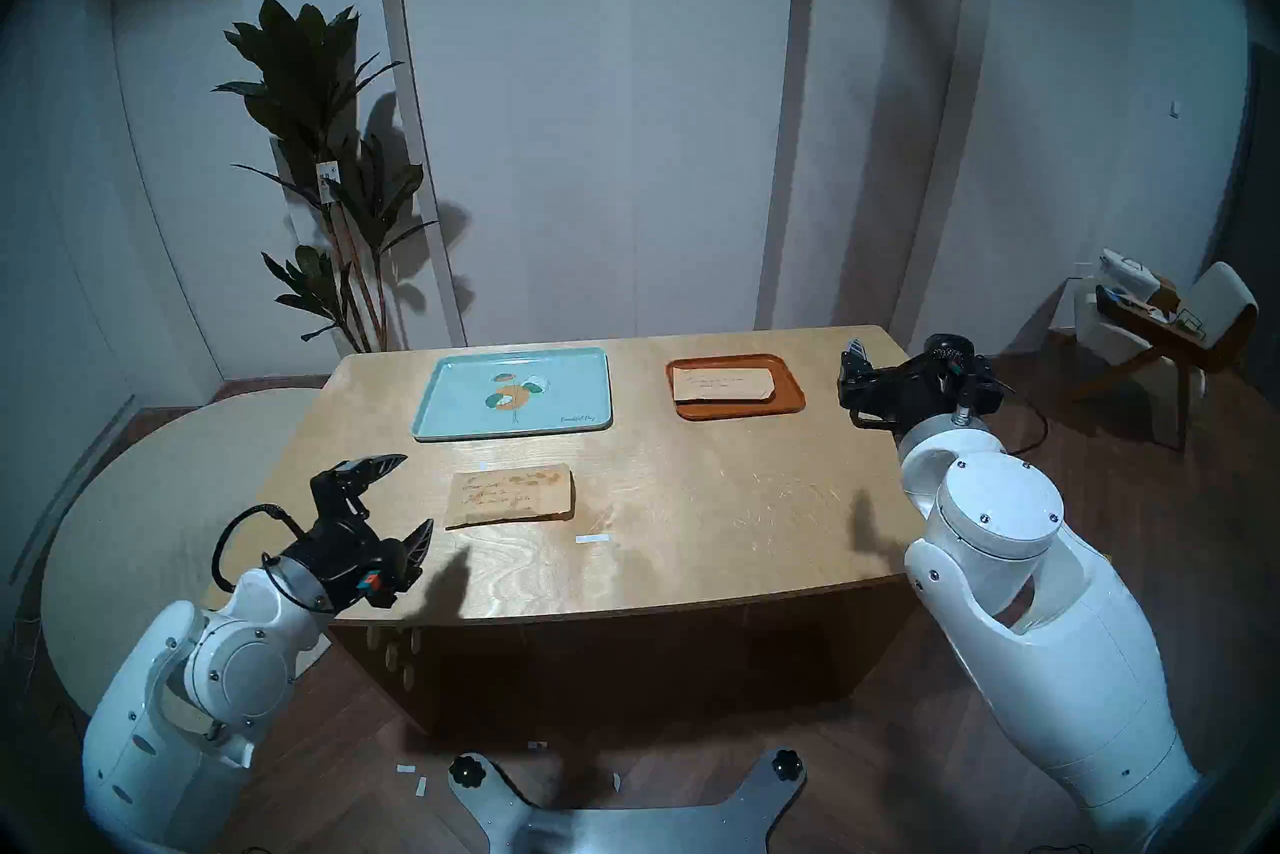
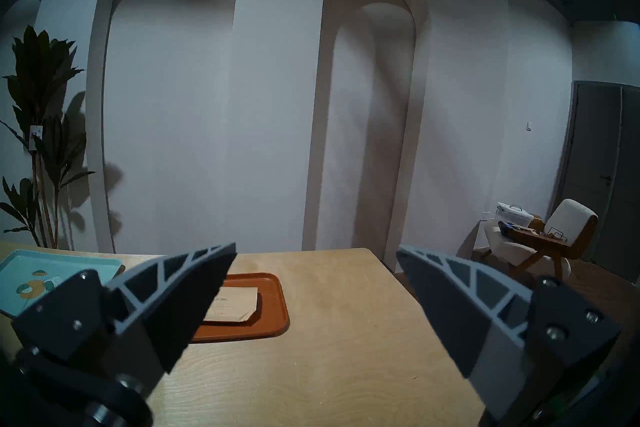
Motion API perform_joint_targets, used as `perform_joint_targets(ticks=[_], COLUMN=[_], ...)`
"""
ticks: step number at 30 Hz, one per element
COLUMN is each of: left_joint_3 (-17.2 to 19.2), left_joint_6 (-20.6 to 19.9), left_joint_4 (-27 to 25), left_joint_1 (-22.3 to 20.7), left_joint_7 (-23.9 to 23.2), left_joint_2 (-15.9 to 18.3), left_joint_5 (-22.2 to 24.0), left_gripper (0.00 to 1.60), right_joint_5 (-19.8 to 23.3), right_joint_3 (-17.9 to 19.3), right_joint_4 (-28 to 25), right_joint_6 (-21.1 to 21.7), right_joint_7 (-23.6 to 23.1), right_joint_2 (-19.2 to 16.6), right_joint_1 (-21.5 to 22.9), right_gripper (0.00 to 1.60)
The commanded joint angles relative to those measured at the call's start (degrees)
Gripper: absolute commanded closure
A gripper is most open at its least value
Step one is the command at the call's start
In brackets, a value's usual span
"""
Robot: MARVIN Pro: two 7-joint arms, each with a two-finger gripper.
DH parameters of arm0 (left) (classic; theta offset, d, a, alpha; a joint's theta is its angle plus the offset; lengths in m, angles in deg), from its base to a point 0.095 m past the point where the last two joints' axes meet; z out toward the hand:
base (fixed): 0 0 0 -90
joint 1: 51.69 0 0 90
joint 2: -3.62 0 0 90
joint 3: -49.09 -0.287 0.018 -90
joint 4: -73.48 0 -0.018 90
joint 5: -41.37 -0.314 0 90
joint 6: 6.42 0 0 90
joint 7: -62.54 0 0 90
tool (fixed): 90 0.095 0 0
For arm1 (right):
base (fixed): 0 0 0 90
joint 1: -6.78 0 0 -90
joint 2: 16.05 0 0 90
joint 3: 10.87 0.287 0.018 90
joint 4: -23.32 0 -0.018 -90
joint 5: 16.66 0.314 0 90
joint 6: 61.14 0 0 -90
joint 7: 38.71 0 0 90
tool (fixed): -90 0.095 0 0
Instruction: Sort the mail into the trays, one tray per recipient
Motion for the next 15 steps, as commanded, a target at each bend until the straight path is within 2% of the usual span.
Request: perform_joint_targets(ticks=[1,10,15], left_joint_3=[-1.2,-6.0,-9.2], left_joint_6=[-3.2,-6.3,-7.1], left_joint_4=[-0.7,1.4,2.7], left_joint_1=[-1.1,-2.1,-3.7], left_joint_7=[1.9,4.5,4.8], left_joint_2=[-2.5,-5.0,-5.2], left_joint_5=[-1.8,-5.2,-7.3], left_gripper=[0.0,0.0,0.0], right_joint_5=[0.0,0.1,0.1], right_joint_3=[0.3,0.3,0.3], right_joint_4=[-1.1,-1.1,-1.1], right_joint_6=[-0.5,-0.5,-0.5], right_joint_7=[-0.1,-0.1,-0.1], right_joint_2=[0.1,0.1,0.1], right_joint_1=[0.2,0.2,0.2], right_gripper=[0.0,0.0,0.0])
